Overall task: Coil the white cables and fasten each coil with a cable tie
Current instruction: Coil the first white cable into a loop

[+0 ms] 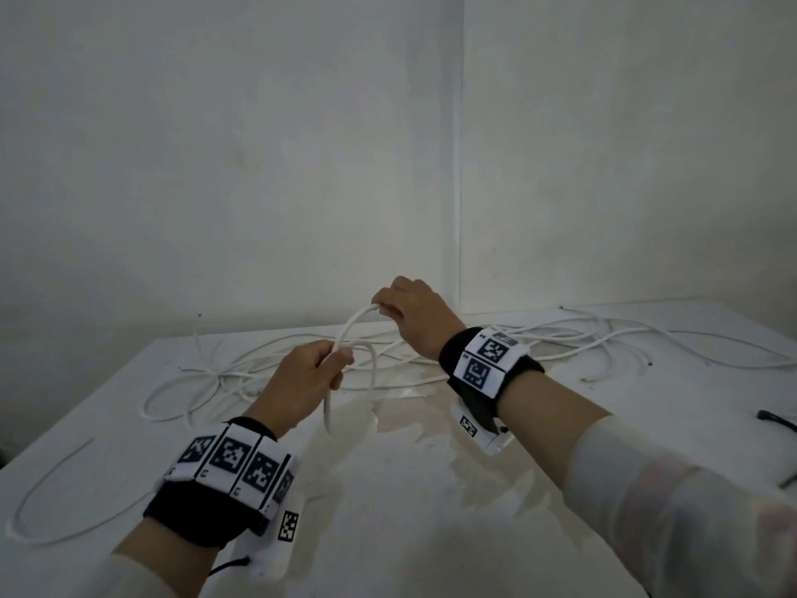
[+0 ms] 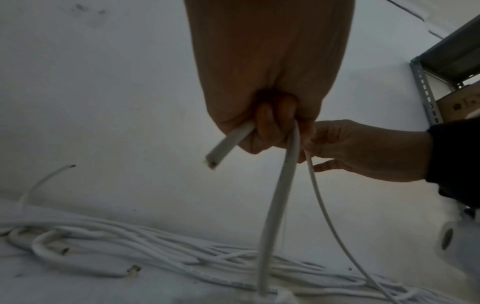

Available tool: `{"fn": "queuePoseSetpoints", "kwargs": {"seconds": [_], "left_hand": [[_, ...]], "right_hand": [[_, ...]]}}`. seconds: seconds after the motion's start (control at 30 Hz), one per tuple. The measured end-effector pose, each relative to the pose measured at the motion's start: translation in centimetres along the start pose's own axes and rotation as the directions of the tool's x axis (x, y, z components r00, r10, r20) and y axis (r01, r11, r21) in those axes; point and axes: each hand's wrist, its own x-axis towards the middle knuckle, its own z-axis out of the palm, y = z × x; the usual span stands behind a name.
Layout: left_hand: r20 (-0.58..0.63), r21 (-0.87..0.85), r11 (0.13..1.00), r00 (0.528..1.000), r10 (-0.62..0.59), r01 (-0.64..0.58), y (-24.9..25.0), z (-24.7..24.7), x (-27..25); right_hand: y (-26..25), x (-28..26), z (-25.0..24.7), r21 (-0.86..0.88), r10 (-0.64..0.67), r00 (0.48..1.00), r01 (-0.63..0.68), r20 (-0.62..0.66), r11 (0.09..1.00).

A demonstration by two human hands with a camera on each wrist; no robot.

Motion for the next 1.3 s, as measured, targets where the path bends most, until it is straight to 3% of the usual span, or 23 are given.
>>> {"fn": "queuePoseSetpoints", "kwargs": {"seconds": [0.07, 0.2, 0.47, 0.63, 0.77, 0.87, 0.97, 1.07, 1.3], "left_hand": [[-0.036, -0.014, 1.0, 0.999, 0.012, -0.013, -0.1, 0.5, 0.1], [-0.129, -0.076, 0.996, 0.991, 0.04, -0.05, -0.1, 1.1, 0.0], [-0.248, -0.065, 0.994, 0.966, 0.066, -0.085, -2.4, -1.4, -1.2], [-0.3, -0.004, 0.995, 0.949, 0.092, -0.098, -3.0, -3.2, -1.3], [-0.228, 0.048, 0.993, 0.966, 0.12, -0.112, -3.0, -3.6, -0.5], [-0.138, 0.074, 0.989, 0.981, 0.139, -0.13, -3.0, -3.6, 0.0], [-0.092, 0.037, 0.994, 0.99, 0.109, -0.106, -2.6, -3.4, 0.2], [-0.051, 0.011, 0.996, 0.995, 0.088, -0.087, -1.9, -3.1, 0.1], [-0.013, 0.04, 0.996, 0.997, 0.079, -0.079, -1.8, -3.3, -0.1]], "right_hand": [[0.0, 0.1, 0.8, -0.054, 0.08, 0.997, -0.081, -0.022, 0.995], [-1.3, 1.0, 1.9, 0.121, 0.167, 0.986, -0.169, 0.028, 0.978], [-4.8, 2.5, 3.6, 0.327, 0.057, 0.997, -0.072, 0.057, 0.942], [-5.1, 2.6, 4.1, 0.325, 0.035, 0.993, -0.07, 0.113, 0.943], [-4.1, 2.0, 3.5, 0.25, -0.011, 0.993, -0.018, 0.116, 0.968], [-3.8, 1.9, 2.9, 0.097, -0.064, 0.997, 0.061, 0.038, 0.993], [-3.6, 2.0, 2.0, 0.076, -0.081, 0.997, 0.081, -0.005, 0.994], [-3.3, 2.1, 1.1, 0.112, -0.04, 0.999, 0.036, 0.035, 0.993], [-0.3, 1.9, -0.9, 0.18, 0.159, 0.986, -0.146, -0.058, 0.973]]}}
